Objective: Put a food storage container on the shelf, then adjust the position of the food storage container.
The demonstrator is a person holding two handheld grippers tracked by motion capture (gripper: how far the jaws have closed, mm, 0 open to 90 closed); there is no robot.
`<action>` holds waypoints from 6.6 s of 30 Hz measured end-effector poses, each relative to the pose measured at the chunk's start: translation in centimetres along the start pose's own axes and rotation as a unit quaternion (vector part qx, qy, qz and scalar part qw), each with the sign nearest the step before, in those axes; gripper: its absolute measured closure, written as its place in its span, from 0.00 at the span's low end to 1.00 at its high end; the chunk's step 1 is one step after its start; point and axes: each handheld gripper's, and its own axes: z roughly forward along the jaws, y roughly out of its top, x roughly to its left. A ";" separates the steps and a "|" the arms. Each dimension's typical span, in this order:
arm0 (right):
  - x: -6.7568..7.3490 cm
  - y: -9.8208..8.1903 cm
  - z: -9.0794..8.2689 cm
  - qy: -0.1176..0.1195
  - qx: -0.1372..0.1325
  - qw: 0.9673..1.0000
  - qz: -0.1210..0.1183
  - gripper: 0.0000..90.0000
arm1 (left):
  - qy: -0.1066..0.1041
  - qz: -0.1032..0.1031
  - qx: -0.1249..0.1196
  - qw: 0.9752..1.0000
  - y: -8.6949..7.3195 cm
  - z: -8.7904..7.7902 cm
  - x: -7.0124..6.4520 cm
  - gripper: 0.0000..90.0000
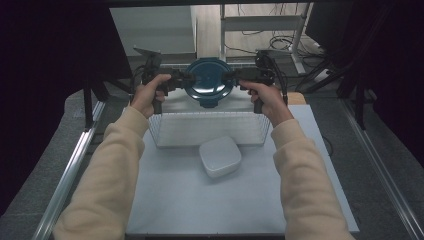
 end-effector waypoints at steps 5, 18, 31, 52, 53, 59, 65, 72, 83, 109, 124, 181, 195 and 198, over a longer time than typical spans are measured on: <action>-1.0 0.3 0.6 0.003 0.000 1.000 0.028 0.40 | -0.009 -0.027 -0.004 1.000 0.4 0.6 1.0 0.44; -0.5 -0.2 1.1 -0.023 -0.006 1.000 0.006 0.28 | 0.006 -0.011 -0.032 0.999 0.1 0.9 1.2 0.35; 2.1 -1.6 -0.8 -0.115 -0.028 0.988 -0.103 0.12 | 0.056 0.098 -0.053 0.992 -2.6 -0.7 -1.4 0.28; 1.2 -13.0 -8.7 -0.064 -0.044 0.974 -0.213 0.22 | 0.083 0.228 -0.043 0.969 -14.5 -4.9 -2.9 0.31; 1.0 -13.8 -9.0 -0.064 -0.044 0.973 -0.216 0.22 | 0.086 0.234 -0.042 0.968 -15.3 -5.1 -2.8 0.31; -0.8 -18.4 -9.9 -0.088 -0.034 0.968 -0.234 0.27 | 0.106 0.254 -0.036 0.961 -19.1 -5.4 -1.9 0.32; -2.2 -21.3 -9.8 -0.089 -0.013 0.970 -0.224 0.28 | 0.129 0.265 -0.015 0.955 -22.6 -4.9 -0.6 0.32; -2.9 -24.2 -8.8 -0.098 0.023 0.969 -0.226 0.29 | 0.147 0.254 0.007 0.956 -25.0 -4.1 1.7 0.32; -3.8 -25.7 -8.5 -0.111 0.045 0.966 -0.227 0.30 | 0.172 0.242 0.023 0.955 -26.1 -3.8 4.0 0.32; -3.1 -25.6 -9.0 -0.129 0.036 0.960 -0.246 0.30 | 0.191 0.243 0.021 0.951 -25.8 -2.9 4.3 0.33; -3.1 -25.8 -8.5 -0.130 0.043 0.960 -0.243 0.30 | 0.207 0.255 0.007 0.945 -23.0 -0.6 4.5 0.41; -4.6 -25.5 -8.9 -0.155 0.036 0.961 -0.224 0.30 | 0.161 0.305 0.116 0.932 -17.2 9.4 6.7 1.00; -4.8 -25.1 -9.7 -0.158 0.024 0.963 -0.217 0.30 | 0.135 0.324 0.153 0.924 -20.2 9.8 4.7 1.00; -5.0 -25.0 -9.9 -0.160 0.020 0.963 -0.216 0.30 | 0.127 0.324 0.160 0.924 -20.9 9.9 4.3 1.00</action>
